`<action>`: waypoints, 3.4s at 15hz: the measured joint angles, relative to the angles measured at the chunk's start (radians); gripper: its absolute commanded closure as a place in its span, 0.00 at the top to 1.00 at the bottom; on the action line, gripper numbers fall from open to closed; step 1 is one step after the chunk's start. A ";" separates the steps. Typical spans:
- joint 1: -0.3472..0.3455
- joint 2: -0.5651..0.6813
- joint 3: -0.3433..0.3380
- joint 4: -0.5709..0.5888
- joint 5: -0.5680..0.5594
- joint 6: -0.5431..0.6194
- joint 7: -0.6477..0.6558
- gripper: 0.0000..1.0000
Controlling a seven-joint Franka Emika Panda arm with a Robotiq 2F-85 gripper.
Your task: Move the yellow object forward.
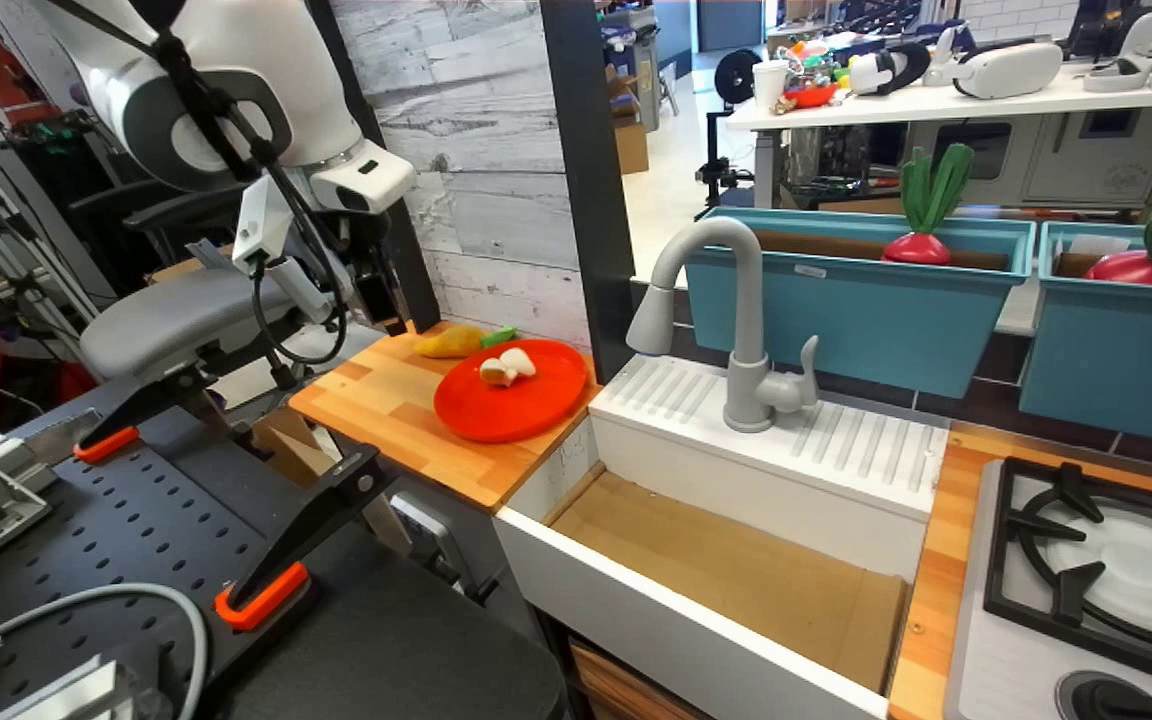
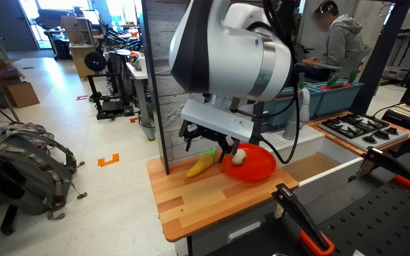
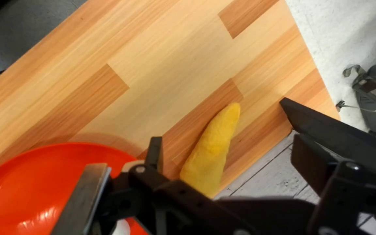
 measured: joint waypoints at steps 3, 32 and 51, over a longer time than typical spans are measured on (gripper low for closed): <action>0.011 0.055 -0.017 0.070 0.000 0.000 0.025 1.00; 0.162 0.086 -0.123 0.118 -0.092 -0.001 0.084 0.02; 0.058 -0.023 -0.084 -0.210 -0.168 0.064 -0.094 0.02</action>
